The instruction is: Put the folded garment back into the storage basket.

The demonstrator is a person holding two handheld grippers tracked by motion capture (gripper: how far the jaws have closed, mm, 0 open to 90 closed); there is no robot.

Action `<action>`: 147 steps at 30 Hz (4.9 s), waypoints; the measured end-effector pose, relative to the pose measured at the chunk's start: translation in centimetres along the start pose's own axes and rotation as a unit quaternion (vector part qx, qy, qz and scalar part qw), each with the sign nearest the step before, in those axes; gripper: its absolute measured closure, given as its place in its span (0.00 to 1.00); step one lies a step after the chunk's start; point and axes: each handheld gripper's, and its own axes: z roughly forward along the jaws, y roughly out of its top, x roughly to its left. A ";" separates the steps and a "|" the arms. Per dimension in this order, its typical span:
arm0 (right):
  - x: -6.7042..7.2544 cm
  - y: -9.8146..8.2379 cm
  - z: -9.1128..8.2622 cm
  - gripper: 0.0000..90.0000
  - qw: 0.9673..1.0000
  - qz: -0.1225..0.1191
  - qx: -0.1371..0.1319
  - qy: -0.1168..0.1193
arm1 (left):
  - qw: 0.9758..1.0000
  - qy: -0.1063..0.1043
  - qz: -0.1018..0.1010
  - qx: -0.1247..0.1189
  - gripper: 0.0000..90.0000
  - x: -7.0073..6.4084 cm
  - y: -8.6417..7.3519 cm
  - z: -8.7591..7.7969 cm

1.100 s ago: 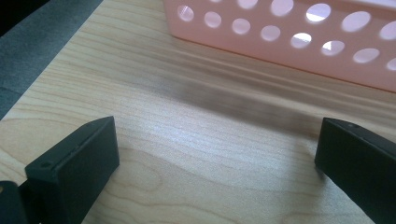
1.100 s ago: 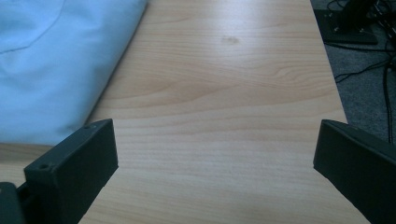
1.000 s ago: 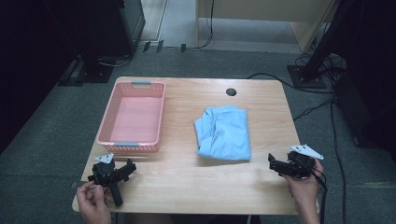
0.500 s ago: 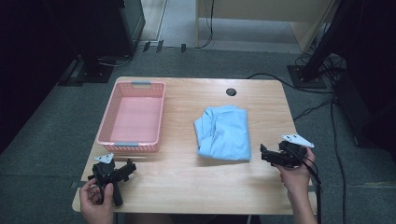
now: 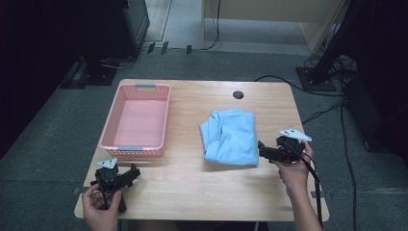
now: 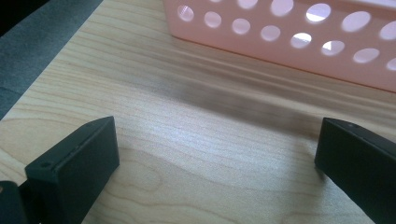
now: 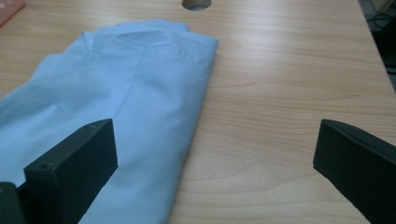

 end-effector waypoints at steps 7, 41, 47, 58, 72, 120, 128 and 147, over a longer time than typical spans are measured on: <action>0.8 0.8 0.7 0.00 1.000 0.005 0.005 0.014 | 1.000 0.000 0.000 0.000 0.00 0.0 0.0 0.0; 3.4 2.6 6.3 0.04 0.998 0.019 0.035 0.052 | 1.000 0.000 0.000 0.000 0.00 0.0 0.0 0.0; 3.9 2.7 7.3 0.02 0.998 0.017 0.039 0.054 | 1.000 0.000 0.000 0.000 0.00 0.0 0.0 0.0; 3.6 2.3 9.7 0.03 0.997 0.023 0.060 0.032 | 1.000 0.000 0.000 0.000 0.00 0.0 0.0 0.0; 4.6 2.0 11.8 0.04 0.997 0.023 0.074 0.021 | 1.000 0.000 0.000 0.000 0.00 0.0 0.0 0.0; 6.3 0.3 9.4 0.88 0.996 0.017 -0.005 0.087 | 1.000 0.000 0.000 0.000 0.00 0.0 0.0 0.0; 7.0 2.1 6.9 0.88 0.993 0.008 -0.041 0.111 | 1.000 0.000 0.000 0.000 0.00 0.0 0.0 0.0; 9.5 6.1 3.0 0.88 0.988 -0.005 -0.084 0.131 | 1.000 0.000 0.000 0.001 0.00 0.0 0.0 0.0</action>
